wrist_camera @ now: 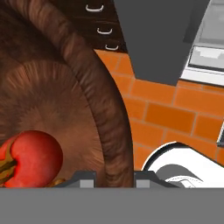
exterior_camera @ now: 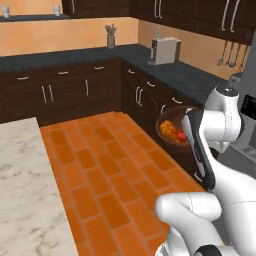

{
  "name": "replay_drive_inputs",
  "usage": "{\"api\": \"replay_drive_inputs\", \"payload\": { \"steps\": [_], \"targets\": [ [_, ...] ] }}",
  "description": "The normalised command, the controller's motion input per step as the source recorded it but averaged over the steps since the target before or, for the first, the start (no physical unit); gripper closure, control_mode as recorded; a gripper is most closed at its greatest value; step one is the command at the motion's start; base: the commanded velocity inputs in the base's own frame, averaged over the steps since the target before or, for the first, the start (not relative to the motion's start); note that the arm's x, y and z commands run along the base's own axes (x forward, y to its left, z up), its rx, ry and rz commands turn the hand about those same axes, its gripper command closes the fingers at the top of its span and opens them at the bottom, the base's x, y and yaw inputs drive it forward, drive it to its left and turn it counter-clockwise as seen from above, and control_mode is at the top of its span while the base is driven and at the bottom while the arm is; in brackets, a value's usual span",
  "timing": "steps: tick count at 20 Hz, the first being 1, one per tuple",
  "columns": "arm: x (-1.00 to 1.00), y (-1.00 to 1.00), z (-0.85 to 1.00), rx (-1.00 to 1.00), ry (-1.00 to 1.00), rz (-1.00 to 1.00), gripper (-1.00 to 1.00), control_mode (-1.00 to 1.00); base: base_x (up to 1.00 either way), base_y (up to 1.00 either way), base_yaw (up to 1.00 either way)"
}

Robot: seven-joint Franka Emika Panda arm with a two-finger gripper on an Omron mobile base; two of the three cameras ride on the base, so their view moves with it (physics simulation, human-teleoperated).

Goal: Pick the chicken drumstick and tomato from their plates and place them in the bowl. Then put the bowl in the fridge.

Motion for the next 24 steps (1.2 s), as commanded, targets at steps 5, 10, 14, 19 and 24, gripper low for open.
{"api": "replay_drive_inputs", "payload": {
  "steps": [5, 10, 14, 19, 24],
  "targets": [
    [0.00, 0.00, 0.00, 0.00, 0.00, 0.00, 1.00, 1.00, 0.62, 0.43, -0.40],
    [0.00, 0.00, 0.00, 0.00, 0.00, 0.00, 1.00, 1.00, 0.38, 0.26, -0.63],
    [0.00, 0.00, 0.00, 0.00, 0.00, 0.00, 1.00, 1.00, 0.00, 0.33, -0.77],
    [0.00, 0.00, 0.00, 0.00, 0.00, 0.00, 1.00, 1.00, 0.07, 0.19, -0.64],
    [0.00, 0.00, 0.00, 0.00, 0.00, 0.00, 1.00, 1.00, 0.42, 0.42, -0.47]
  ]
}}
